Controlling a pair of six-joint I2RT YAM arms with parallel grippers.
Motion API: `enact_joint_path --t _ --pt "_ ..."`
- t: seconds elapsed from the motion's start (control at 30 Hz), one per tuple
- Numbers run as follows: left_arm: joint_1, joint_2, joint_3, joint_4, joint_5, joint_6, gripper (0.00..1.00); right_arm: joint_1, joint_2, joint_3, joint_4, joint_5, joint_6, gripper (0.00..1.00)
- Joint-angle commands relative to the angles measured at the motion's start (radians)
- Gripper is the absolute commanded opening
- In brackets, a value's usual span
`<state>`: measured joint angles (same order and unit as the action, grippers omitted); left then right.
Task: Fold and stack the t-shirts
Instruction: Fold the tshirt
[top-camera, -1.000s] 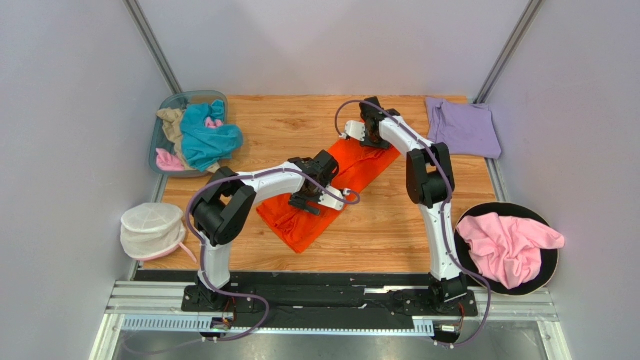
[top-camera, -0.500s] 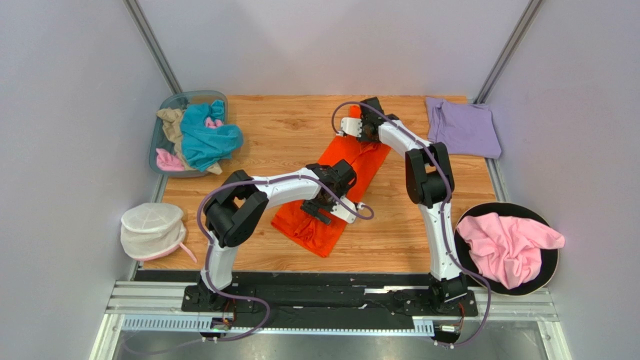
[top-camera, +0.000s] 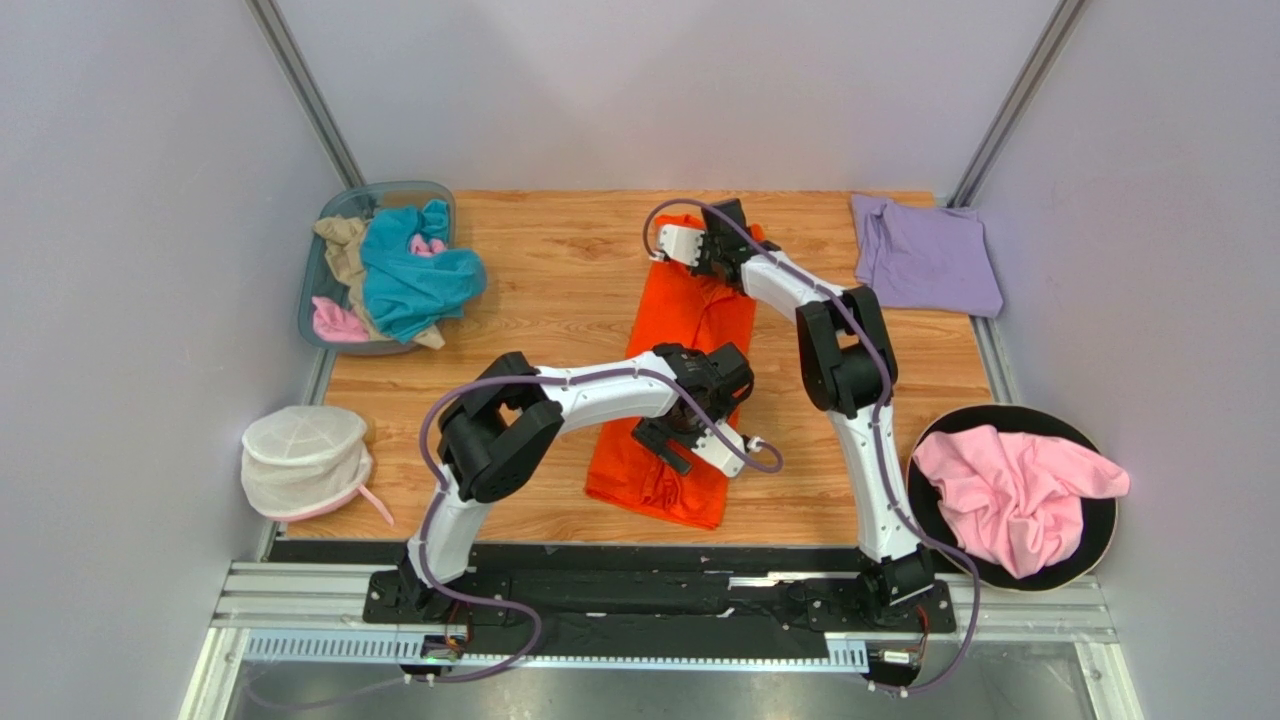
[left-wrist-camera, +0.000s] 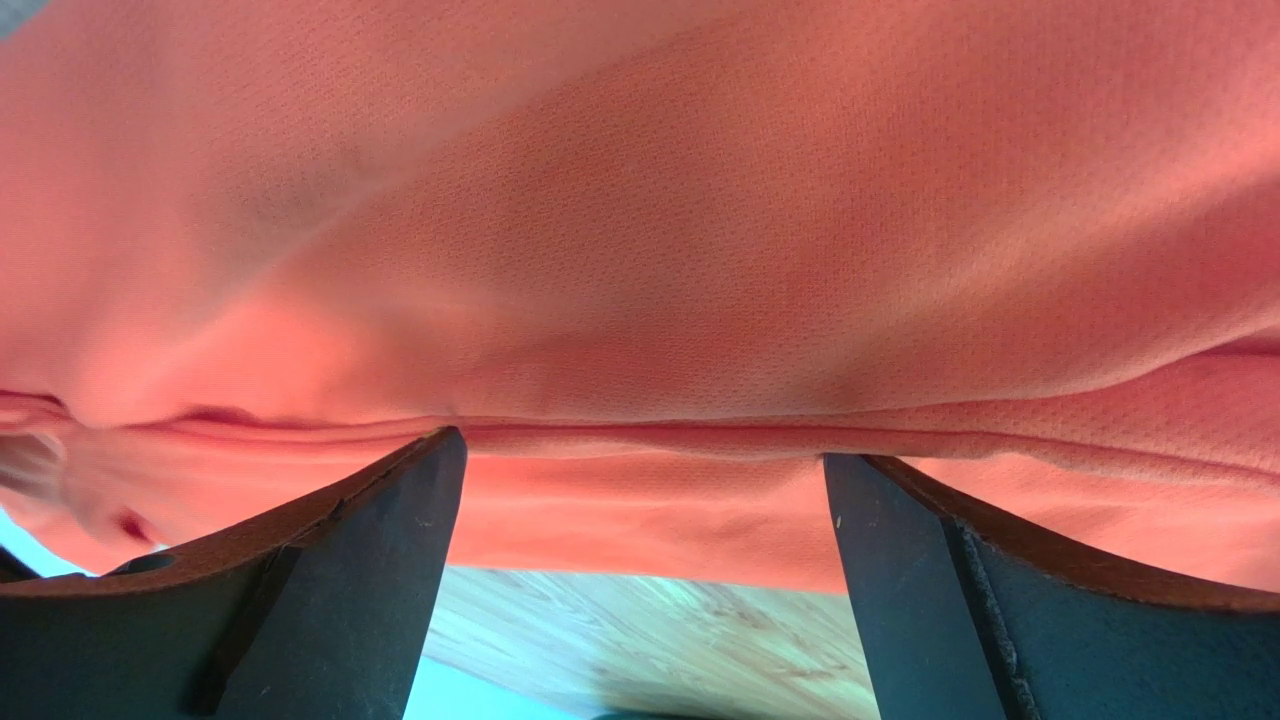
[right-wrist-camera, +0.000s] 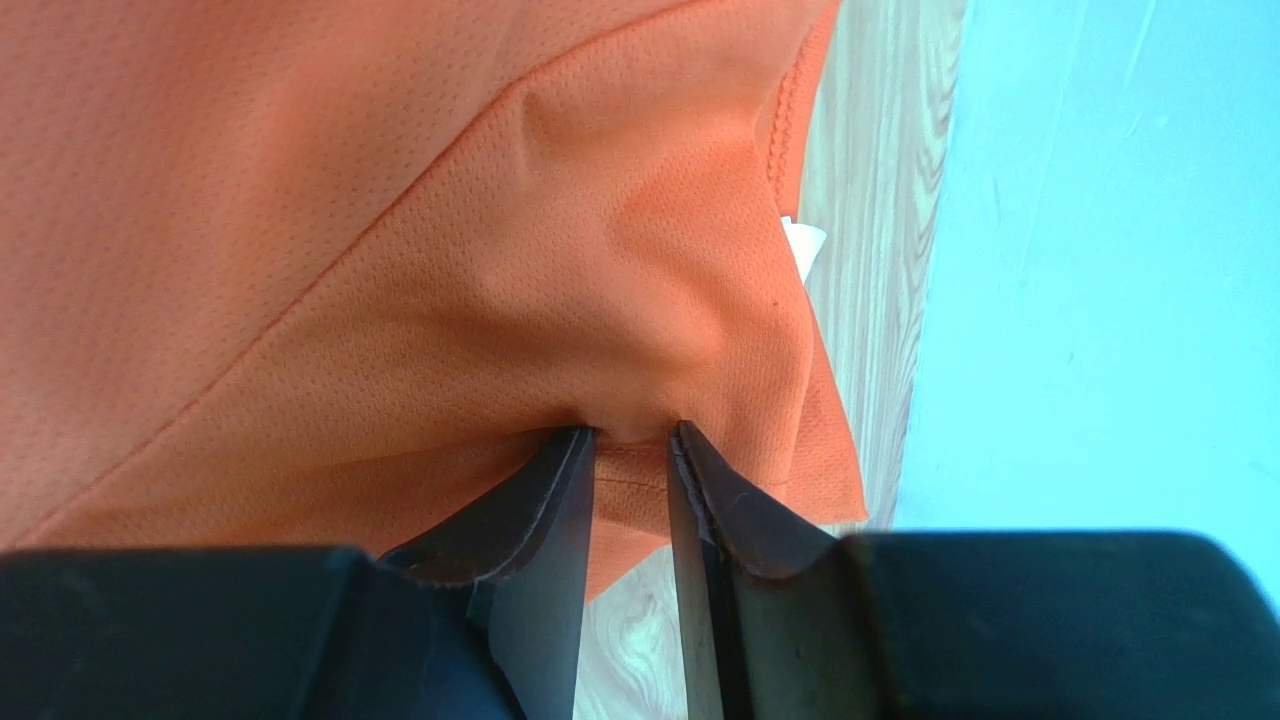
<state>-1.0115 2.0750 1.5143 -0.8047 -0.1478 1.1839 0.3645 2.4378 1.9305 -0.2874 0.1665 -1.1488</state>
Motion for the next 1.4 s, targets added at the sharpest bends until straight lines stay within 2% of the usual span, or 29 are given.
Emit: enact_joint_path --t 0.0,0.27,0.47,0.77,0.9,0.97,1.0,1.03,1.13,1.37 --pt "-0.018 0.077 0.063 -0.025 0.108 -0.043 0.99 0.019 0.053 0.033 0.073 -0.035 0.043 0.30" --pt "-0.025 0.171 0.196 -0.042 0.139 -0.084 0.99 0.030 0.142 0.160 0.091 -0.038 0.012 0.29" --pt "-0.025 0.212 0.259 -0.033 0.142 -0.092 0.99 0.030 0.168 0.180 0.116 -0.047 0.012 0.29" --pt "-0.025 0.163 0.221 -0.002 0.119 -0.113 0.99 0.031 0.110 0.110 0.158 -0.036 0.038 0.29" --pt "-0.025 0.137 0.196 -0.002 0.108 -0.133 0.99 0.034 0.063 0.061 0.197 -0.016 0.061 0.33" --pt "-0.025 0.117 0.185 -0.001 0.097 -0.147 0.99 0.037 0.035 0.042 0.206 -0.009 0.075 0.38" --pt "-0.025 0.111 0.173 0.001 0.093 -0.151 0.99 0.037 0.027 0.038 0.211 -0.004 0.083 0.48" --pt "-0.025 0.100 0.167 0.007 0.087 -0.161 0.99 0.037 0.018 0.033 0.211 0.001 0.096 0.53" --pt "-0.025 0.050 0.149 0.015 0.080 -0.179 0.99 0.045 -0.028 -0.004 0.214 0.005 0.106 0.85" --pt "-0.030 -0.058 0.119 0.019 0.041 -0.225 0.99 0.062 -0.178 -0.122 0.244 0.042 0.150 1.00"
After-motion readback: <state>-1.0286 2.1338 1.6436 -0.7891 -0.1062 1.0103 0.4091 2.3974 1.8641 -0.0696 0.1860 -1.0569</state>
